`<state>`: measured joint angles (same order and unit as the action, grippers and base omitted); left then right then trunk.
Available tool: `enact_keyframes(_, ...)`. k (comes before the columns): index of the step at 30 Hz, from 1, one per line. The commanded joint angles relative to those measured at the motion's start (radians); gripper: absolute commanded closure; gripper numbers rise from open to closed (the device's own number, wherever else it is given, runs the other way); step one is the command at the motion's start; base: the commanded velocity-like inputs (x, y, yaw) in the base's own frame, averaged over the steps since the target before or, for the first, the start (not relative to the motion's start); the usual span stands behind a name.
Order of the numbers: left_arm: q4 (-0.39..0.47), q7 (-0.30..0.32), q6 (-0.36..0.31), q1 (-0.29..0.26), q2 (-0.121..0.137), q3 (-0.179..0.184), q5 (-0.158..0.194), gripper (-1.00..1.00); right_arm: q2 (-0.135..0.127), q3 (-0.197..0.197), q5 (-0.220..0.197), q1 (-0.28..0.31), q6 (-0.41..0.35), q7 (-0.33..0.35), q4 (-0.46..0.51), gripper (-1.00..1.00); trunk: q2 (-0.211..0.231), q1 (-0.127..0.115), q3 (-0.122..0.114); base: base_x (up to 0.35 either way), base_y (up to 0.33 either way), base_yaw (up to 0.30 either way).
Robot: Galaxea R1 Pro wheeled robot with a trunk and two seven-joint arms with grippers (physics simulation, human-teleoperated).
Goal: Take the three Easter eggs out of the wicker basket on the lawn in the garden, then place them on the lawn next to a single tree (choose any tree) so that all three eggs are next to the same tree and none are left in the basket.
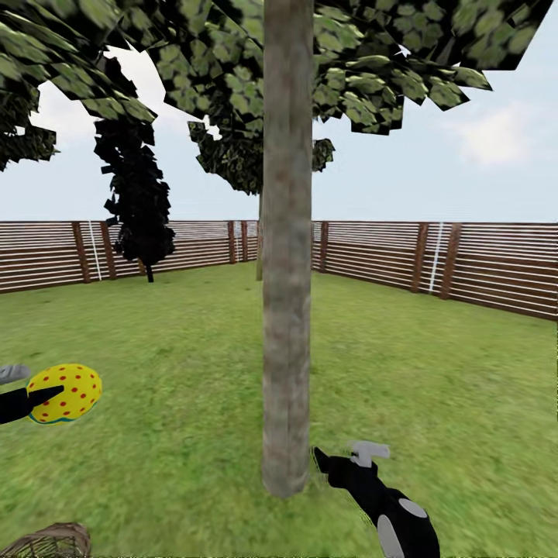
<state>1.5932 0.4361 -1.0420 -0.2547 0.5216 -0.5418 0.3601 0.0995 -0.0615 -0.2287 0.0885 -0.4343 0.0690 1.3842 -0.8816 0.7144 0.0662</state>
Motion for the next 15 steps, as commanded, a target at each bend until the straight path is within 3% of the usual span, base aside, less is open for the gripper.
enact_keyframes(1,0.001,0.009,-0.005,-0.002,0.000,-0.001,-0.007,1.00,0.000,0.008,-0.004,0.001,-0.006,0.002,0.001,-1.00,-0.001,0.000,0.003,-0.077,-0.274,0.000)
enact_keyframes(5,0.000,0.009,-0.005,-0.003,0.000,-0.001,-0.007,1.00,0.000,0.020,-0.004,-0.003,-0.009,-0.001,0.000,-1.00,-0.001,0.000,0.007,-0.088,-0.274,0.000)
enact_keyframes(10,0.000,0.009,-0.005,-0.003,0.000,0.000,-0.008,1.00,0.000,0.112,-0.003,-0.006,-0.001,-0.006,-0.122,-1.00,-0.001,0.000,0.014,-0.109,-0.274,0.027)
enact_keyframes(15,-0.001,0.008,-0.005,-0.004,0.000,0.000,-0.009,1.00,0.000,0.143,-0.003,-0.006,0.002,-0.011,-0.204,-1.00,-0.001,0.000,0.022,-0.120,-0.274,0.072)
